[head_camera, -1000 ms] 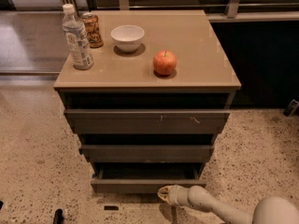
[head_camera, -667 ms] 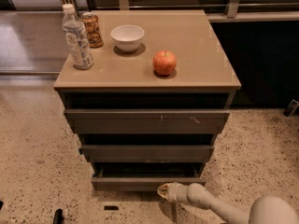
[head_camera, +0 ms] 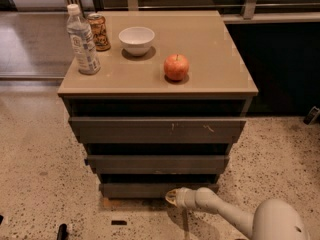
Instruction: Close bottom drawer
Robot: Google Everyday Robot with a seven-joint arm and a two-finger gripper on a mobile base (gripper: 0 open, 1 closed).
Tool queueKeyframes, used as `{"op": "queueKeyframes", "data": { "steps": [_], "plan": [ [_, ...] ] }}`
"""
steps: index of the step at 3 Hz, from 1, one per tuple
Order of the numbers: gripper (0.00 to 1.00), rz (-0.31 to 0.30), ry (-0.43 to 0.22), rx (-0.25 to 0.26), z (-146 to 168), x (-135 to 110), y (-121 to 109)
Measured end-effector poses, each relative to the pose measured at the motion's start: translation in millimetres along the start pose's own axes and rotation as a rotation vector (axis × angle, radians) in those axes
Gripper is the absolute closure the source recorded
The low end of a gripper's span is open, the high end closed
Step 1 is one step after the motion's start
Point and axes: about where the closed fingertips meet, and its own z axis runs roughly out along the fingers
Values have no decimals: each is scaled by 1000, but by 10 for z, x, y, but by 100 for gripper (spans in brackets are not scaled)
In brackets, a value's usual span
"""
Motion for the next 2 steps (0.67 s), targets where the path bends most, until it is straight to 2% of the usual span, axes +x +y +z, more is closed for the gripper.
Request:
{"op": "queueKeyframes", "data": {
  "steps": [1, 2],
  "plan": [
    [100, -2, 17, -2, 87, 6, -127],
    [100, 21, 44, -89, -5, 12, -24]
  ]
}}
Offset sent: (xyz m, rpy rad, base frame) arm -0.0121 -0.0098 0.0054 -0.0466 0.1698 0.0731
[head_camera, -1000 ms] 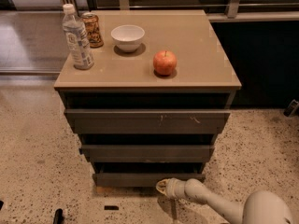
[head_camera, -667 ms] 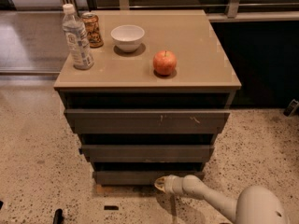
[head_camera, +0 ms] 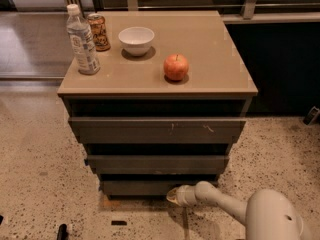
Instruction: Close bottom drawer
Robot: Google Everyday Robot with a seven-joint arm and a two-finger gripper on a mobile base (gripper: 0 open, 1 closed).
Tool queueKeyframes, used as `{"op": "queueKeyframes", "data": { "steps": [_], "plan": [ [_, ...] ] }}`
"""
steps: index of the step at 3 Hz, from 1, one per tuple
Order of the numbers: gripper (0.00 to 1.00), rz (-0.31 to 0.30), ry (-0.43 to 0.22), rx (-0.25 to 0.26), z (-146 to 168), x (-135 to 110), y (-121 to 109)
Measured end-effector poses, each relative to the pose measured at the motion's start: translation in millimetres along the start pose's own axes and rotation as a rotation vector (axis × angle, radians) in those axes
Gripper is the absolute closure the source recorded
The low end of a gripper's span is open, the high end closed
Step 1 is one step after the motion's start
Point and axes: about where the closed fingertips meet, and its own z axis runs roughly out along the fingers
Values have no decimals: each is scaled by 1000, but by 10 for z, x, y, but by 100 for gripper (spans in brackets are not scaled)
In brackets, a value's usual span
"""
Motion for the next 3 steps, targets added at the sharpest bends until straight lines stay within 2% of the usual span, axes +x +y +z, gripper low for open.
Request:
{"op": "queueKeyframes", "data": {
  "steps": [1, 2, 3],
  "plan": [
    [100, 40, 20, -144, -170, -6, 322],
    [100, 91, 9, -278, -376, -92, 689],
    [79, 97, 5, -318, -411, -117, 798]
  ]
}}
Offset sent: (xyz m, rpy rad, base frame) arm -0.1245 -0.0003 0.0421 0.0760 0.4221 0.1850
